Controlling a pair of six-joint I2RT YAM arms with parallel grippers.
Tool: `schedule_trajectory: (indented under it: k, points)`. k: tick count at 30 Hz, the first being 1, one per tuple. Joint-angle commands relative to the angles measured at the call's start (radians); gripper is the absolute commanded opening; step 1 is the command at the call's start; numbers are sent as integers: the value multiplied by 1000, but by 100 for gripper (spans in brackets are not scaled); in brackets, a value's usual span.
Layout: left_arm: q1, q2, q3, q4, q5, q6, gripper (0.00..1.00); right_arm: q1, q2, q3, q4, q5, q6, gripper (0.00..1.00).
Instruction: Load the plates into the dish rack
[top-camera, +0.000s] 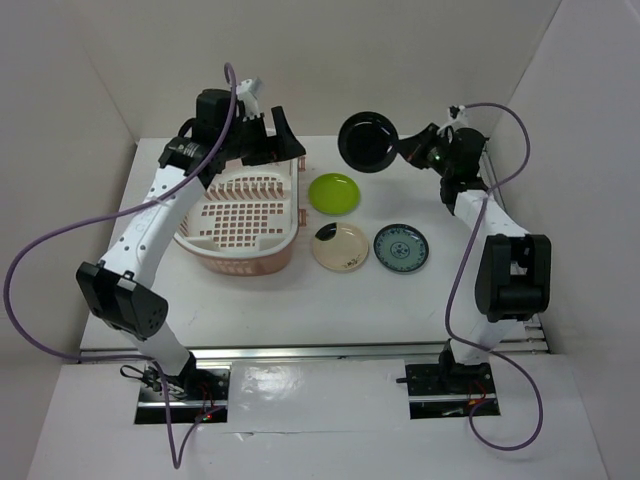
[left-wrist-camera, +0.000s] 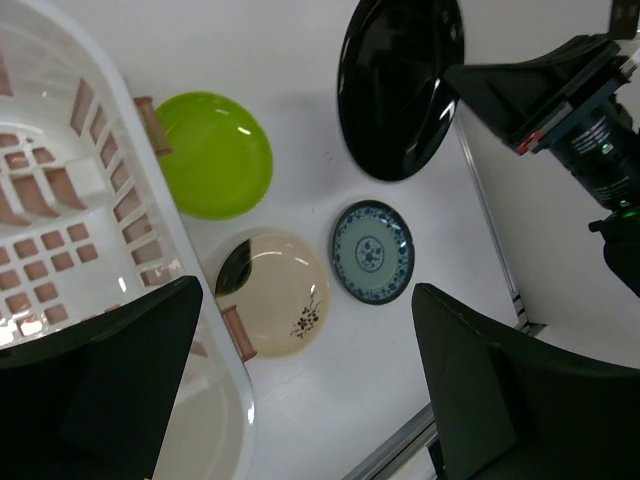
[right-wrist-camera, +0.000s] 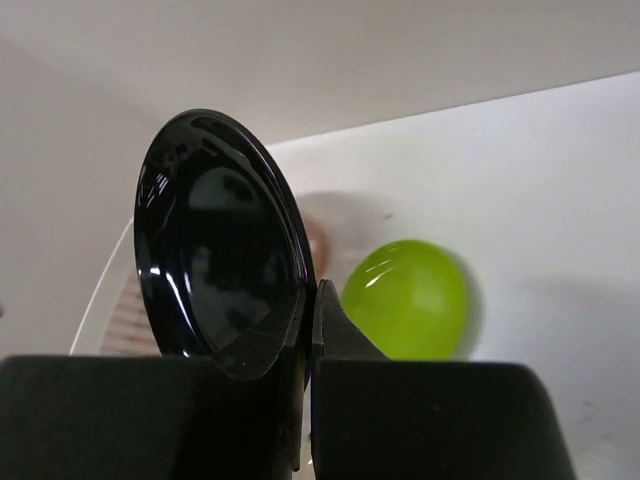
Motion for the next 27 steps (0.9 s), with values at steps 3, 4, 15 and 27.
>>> schedule_trajectory:
  k: [3,4,15,27]
  points:
    - [0,67,51,136,69,29,100,61,-46,75,36,-231,-48,0]
    - [0,68,51,136,80,29,100,77,-46,91,9,-242,-60,0]
    - [-18,95,8,165,83,38,94,182,-22,160,-30,-332,-76,0]
    - [-27,100,2,173,60,29,5,242,-3,160,11,-332,-53,1]
